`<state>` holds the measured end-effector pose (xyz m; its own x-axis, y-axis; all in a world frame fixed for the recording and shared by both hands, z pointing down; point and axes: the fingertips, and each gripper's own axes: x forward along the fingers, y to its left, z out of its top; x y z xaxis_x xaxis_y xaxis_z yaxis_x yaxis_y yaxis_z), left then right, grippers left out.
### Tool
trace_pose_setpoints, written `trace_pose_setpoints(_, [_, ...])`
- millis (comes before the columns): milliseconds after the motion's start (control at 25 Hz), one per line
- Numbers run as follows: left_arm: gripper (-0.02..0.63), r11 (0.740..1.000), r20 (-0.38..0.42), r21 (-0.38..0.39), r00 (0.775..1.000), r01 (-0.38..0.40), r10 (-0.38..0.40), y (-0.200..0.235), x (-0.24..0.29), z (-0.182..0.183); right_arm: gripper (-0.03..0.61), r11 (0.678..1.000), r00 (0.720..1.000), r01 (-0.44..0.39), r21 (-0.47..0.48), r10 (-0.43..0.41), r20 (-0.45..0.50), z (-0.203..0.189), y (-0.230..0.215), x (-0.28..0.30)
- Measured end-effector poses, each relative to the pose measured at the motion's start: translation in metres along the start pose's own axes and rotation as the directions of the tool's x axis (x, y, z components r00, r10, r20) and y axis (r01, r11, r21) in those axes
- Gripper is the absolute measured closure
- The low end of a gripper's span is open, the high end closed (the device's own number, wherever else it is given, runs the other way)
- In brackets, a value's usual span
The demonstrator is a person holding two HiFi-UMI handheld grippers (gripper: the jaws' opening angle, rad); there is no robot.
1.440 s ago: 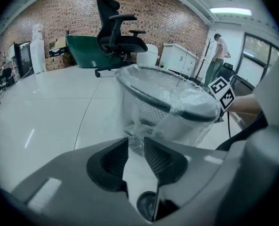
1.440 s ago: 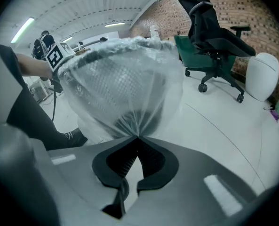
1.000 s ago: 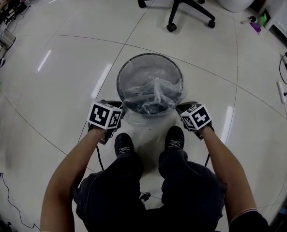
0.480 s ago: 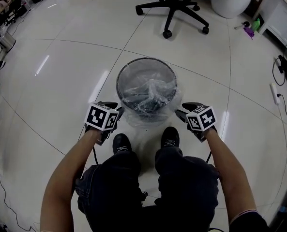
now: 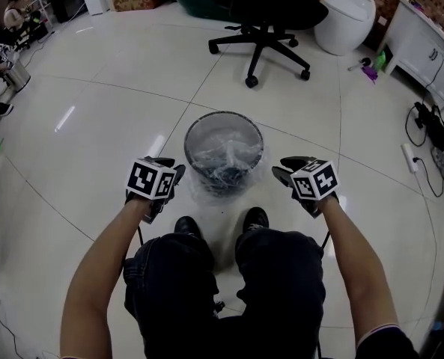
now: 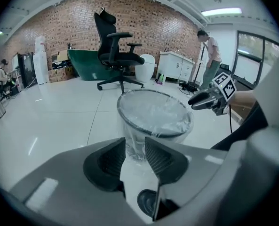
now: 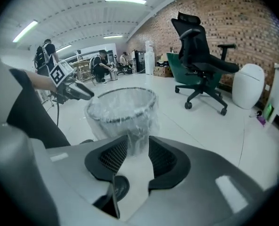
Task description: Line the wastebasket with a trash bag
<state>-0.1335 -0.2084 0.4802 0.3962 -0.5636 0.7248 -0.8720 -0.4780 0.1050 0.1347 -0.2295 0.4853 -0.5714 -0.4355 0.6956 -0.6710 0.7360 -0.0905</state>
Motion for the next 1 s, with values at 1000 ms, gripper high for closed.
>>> trace_pose_setpoints(1000, [0.603, 0.993, 0.096, 0.091, 0.993, -0.081, 0.072, 0.022, 0.004, 0.109, 0.577, 0.943, 0.963, -0.271, -0.195, 0.266, -0.05, 0.149, 0.076, 0.097])
